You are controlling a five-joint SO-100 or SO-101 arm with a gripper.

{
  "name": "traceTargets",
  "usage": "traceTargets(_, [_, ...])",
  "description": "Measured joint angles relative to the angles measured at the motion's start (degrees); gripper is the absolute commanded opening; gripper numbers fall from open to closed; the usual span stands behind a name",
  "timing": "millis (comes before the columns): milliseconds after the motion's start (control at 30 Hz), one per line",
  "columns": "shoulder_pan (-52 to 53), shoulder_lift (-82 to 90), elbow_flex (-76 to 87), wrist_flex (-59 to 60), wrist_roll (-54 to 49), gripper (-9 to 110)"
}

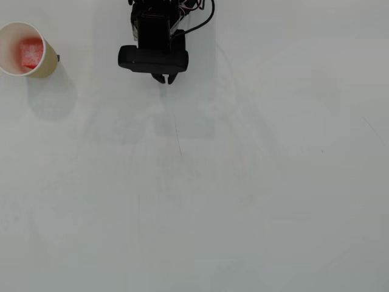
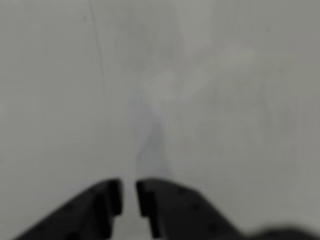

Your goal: Pick up the cube and drop it in the cup.

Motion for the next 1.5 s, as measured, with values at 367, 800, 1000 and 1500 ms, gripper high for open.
traceTargets(367, [-2.64,0.00,0.00,3.43,2.81,0])
traceTargets(800, [-2.90,0.00,0.09,5.27,6.50,1])
traceTargets(1000, [-2.81,0.00,0.09,5.27,6.50,1])
traceTargets(1500, [-2.72,0.00,0.09,5.27,6.50,1])
